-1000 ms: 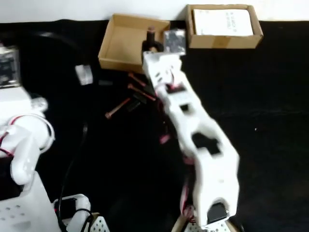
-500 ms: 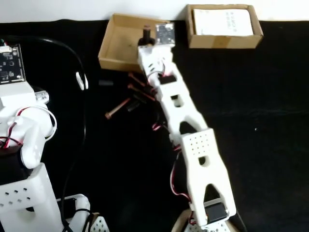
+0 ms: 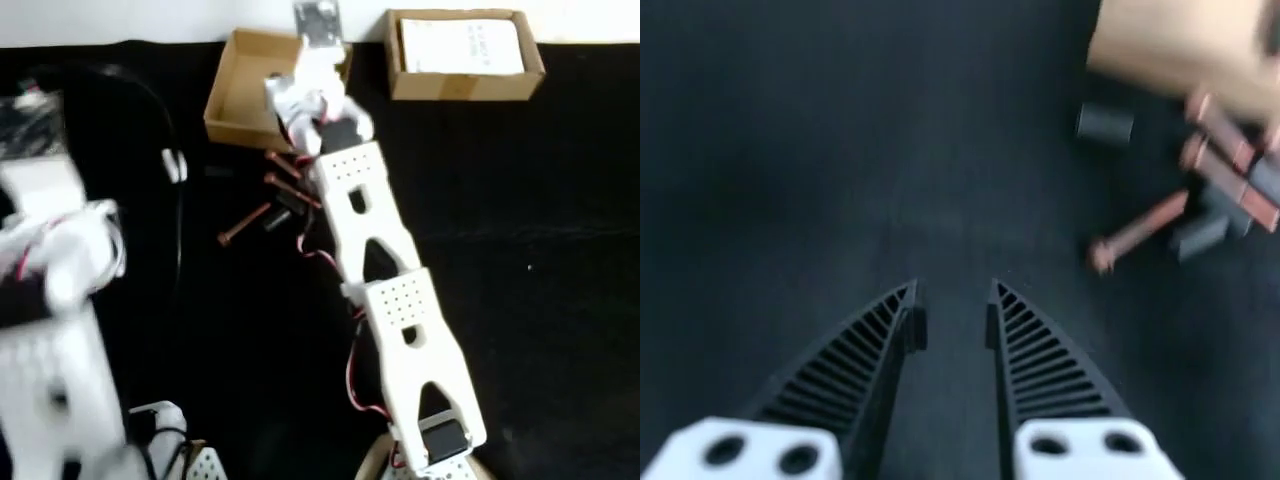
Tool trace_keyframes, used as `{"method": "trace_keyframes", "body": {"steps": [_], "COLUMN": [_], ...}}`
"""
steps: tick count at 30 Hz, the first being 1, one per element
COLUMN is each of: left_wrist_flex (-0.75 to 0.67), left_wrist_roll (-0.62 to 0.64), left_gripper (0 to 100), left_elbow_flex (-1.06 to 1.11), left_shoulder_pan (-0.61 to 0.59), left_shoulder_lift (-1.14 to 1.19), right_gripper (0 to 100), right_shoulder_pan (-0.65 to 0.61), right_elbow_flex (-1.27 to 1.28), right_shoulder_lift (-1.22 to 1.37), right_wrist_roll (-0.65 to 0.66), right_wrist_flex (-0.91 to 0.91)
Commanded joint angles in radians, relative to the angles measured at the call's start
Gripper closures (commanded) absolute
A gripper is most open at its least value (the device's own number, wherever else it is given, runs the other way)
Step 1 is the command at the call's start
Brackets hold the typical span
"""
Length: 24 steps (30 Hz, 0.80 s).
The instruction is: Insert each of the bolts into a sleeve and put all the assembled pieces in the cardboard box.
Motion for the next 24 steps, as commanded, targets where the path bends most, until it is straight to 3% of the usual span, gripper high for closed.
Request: {"method": "trace_keyframes", "body": {"steps": [1,5,10,19,24], "left_wrist_flex": [0.051,0.06,0.057,0.049,0.054], "left_wrist_roll": [0.002,0.002,0.003,-0.005,-0.005], "left_gripper": [88,88,88,88,88], "left_elbow_flex": [-0.061,-0.076,-0.077,-0.113,-0.157], "left_shoulder_pan": [-0.005,-0.005,-0.005,-0.139,-0.188], "left_shoulder_lift": [0.124,0.251,0.412,0.559,0.565], "right_gripper": [78.9,78.9,78.9,78.9,78.9], "right_shoulder_pan": [-0.001,-0.001,-0.025,-0.177,-0.199], "right_elbow_flex": [-0.153,-0.166,-0.153,0.113,0.199], "right_shoulder_lift": [-0.099,-0.104,-0.104,-0.104,-0.096], "right_wrist_roll": [-0.002,-0.002,-0.02,-0.408,-0.624], "right_wrist_flex": [0.375,0.611,0.611,0.608,0.573]}}
